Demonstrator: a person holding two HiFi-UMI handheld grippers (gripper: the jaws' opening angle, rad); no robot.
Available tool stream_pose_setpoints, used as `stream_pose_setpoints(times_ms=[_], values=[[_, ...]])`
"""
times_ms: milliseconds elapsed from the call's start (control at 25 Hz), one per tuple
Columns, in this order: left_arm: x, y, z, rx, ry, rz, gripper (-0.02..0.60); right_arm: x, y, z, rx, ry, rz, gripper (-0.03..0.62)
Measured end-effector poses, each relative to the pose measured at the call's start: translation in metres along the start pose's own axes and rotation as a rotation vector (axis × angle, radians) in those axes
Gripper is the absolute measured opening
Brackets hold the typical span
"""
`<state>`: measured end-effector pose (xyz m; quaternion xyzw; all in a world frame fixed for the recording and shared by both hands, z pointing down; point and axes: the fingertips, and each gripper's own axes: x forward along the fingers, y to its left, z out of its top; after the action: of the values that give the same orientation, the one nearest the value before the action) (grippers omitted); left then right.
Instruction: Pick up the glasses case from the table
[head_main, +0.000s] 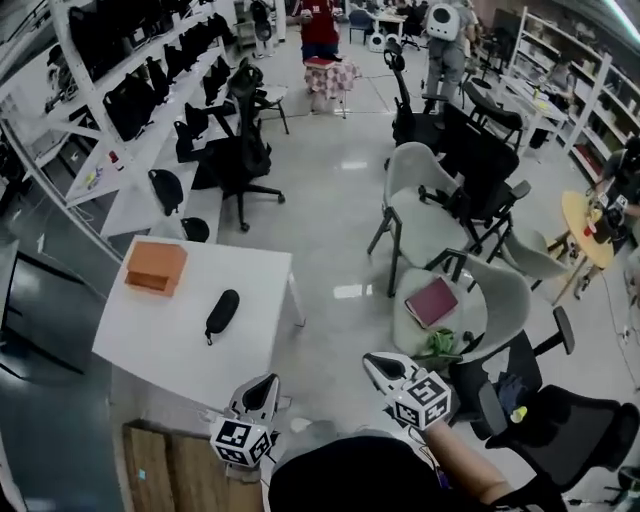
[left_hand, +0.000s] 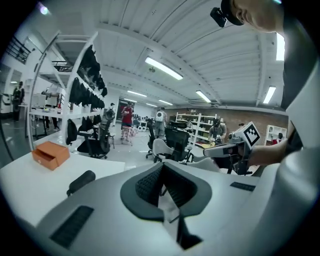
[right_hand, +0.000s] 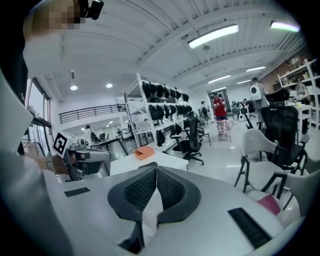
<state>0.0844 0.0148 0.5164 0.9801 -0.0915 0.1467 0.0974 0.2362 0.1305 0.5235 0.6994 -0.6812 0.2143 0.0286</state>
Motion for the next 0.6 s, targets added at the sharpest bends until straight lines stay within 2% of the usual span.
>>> stream_pose_setpoints(times_ms=[320, 600], values=[[-0.064, 0.11, -0.015, -0.094, -0.038, 0.185, 0.017, 0.122, 0.06, 0.021, -0.089, 0.076, 0.159, 0.028], [-0.11, 0.165, -0.041, -0.157, -0.039, 0.296, 0.018, 0.214, 0.103, 0.008, -0.187, 0.182, 0.274, 0.029]])
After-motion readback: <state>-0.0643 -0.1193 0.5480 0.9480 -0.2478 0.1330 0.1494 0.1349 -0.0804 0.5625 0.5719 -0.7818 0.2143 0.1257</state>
